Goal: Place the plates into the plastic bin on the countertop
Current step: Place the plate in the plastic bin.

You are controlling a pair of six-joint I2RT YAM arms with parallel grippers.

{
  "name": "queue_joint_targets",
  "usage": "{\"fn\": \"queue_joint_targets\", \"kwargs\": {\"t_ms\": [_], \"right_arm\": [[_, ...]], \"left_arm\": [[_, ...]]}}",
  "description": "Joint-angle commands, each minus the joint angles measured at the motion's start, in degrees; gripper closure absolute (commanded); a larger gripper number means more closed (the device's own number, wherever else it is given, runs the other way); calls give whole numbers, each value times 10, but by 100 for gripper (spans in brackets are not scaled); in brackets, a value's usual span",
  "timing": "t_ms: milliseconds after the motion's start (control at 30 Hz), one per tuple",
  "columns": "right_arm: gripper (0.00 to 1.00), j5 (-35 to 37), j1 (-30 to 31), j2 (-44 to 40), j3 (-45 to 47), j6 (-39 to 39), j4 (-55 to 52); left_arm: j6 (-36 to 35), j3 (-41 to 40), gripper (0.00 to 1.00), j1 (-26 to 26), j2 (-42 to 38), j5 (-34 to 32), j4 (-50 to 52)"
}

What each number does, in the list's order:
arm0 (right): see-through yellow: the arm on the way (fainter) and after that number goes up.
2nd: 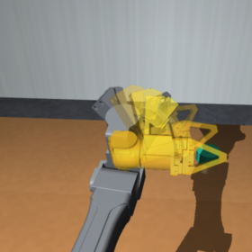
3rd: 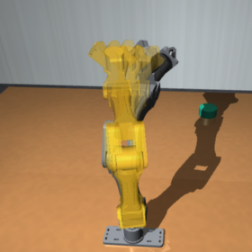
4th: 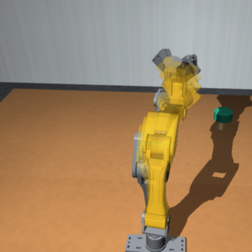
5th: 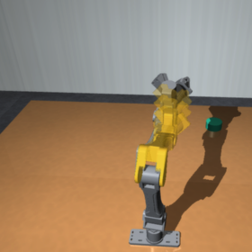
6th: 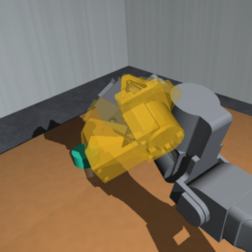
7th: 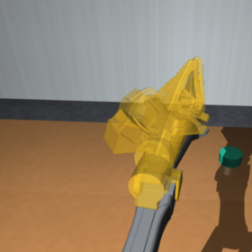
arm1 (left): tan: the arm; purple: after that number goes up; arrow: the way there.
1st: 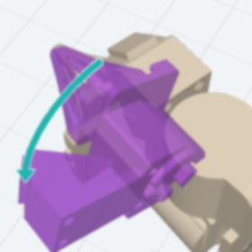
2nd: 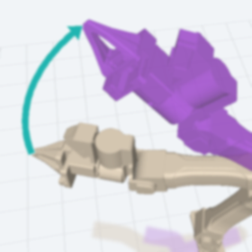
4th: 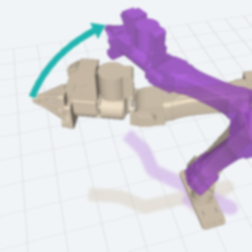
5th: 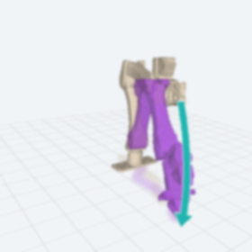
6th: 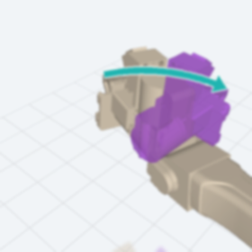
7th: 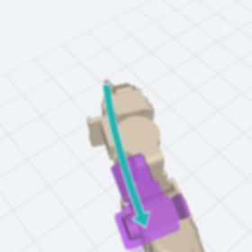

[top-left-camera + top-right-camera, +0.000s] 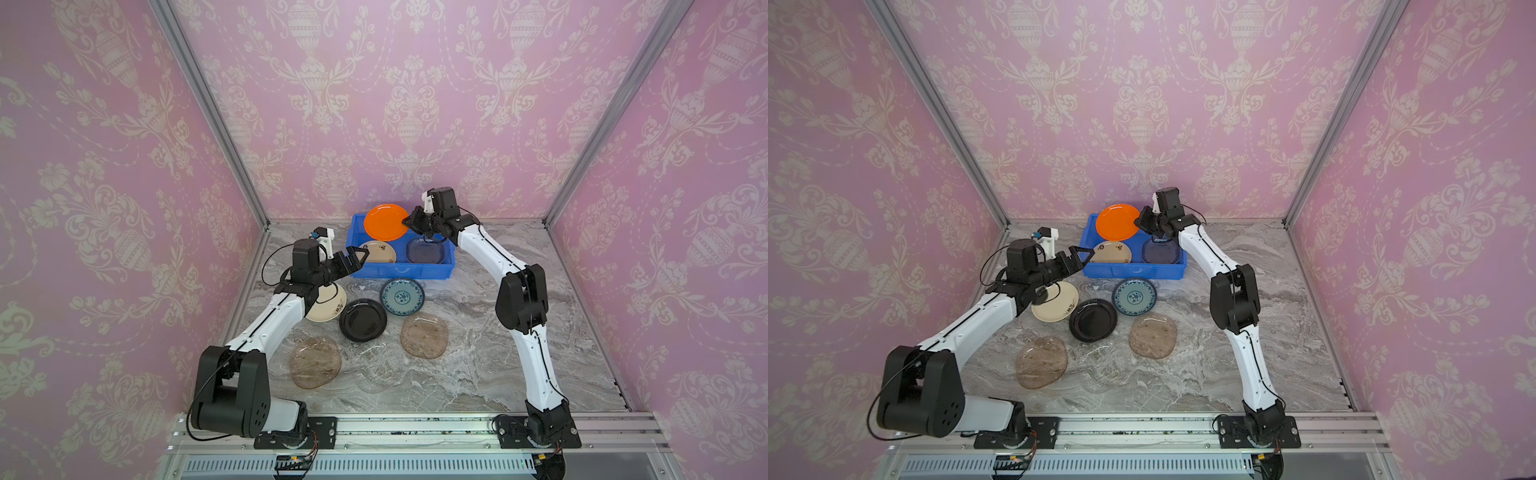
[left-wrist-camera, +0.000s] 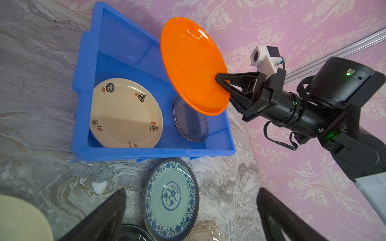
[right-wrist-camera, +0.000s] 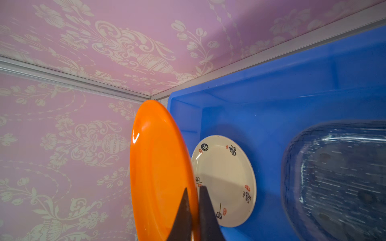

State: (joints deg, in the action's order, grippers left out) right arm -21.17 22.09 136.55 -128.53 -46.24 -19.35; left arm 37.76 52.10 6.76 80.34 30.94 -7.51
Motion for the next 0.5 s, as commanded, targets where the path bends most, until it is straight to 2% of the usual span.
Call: {"fn": "queue_joint_targets", "kwargs": {"t_ms": [0,467], "right_arm": [[100,-1,7,37,-57,17,-42],[100,-2,29,117,-89,32,-42]], "left_arm": [[-27,-3,1,-6,-10,-10,22],[-26,-9,1,-12,-5,-12,20]]}}
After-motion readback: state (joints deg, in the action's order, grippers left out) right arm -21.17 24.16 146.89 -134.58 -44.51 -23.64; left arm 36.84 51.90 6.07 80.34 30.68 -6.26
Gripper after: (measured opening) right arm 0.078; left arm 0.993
